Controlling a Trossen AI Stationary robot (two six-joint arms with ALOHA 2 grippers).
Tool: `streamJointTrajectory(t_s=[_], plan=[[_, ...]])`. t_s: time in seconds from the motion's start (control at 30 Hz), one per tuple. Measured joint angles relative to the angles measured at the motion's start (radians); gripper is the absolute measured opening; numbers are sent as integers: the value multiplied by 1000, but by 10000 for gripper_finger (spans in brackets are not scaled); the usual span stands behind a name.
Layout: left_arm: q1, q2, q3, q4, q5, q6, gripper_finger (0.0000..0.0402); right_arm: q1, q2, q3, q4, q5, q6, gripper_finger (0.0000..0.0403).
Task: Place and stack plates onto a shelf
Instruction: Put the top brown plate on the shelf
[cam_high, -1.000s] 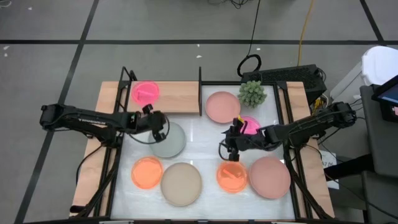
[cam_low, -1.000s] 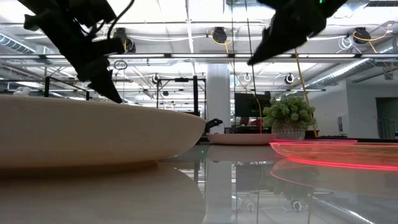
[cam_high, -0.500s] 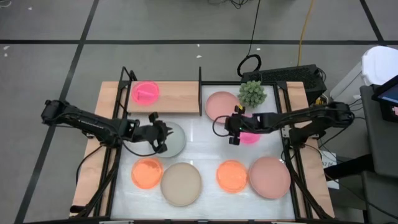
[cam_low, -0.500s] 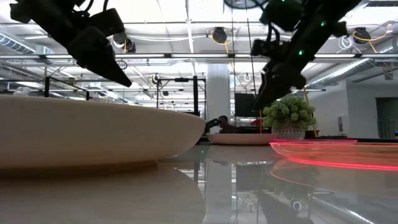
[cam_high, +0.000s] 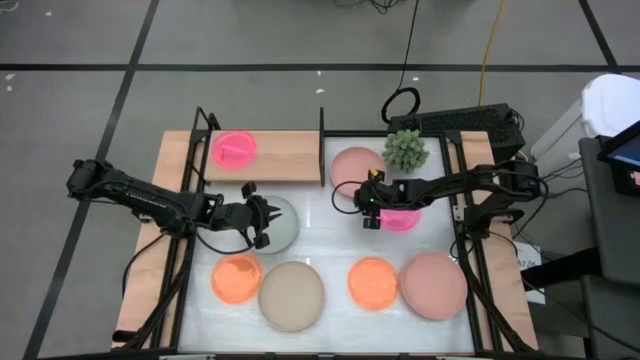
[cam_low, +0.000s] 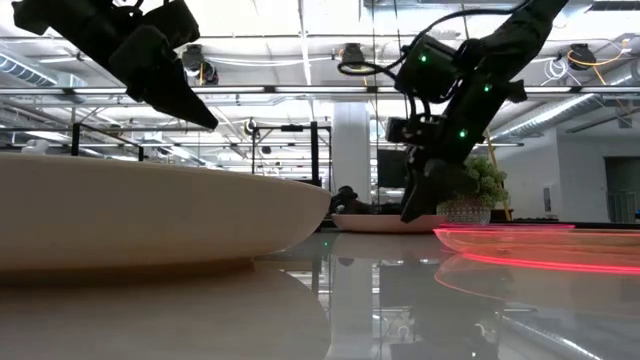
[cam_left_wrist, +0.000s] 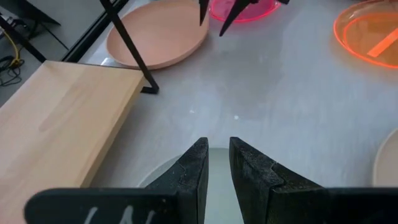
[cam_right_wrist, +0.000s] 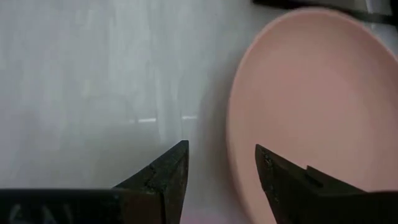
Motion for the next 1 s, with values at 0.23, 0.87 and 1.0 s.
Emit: streamJointTrajectory(t_s=[0.23, 0.87, 1.0], plan=[[1, 0, 0, 0, 0, 16, 72, -37, 68, 1, 14, -26, -42, 137], [1, 0, 0, -7, 0, 19, 72, 7, 66, 0, 74, 51, -119, 3], [0, 0, 0, -8, 0, 18, 72, 38, 66, 13, 81, 77, -105, 2]])
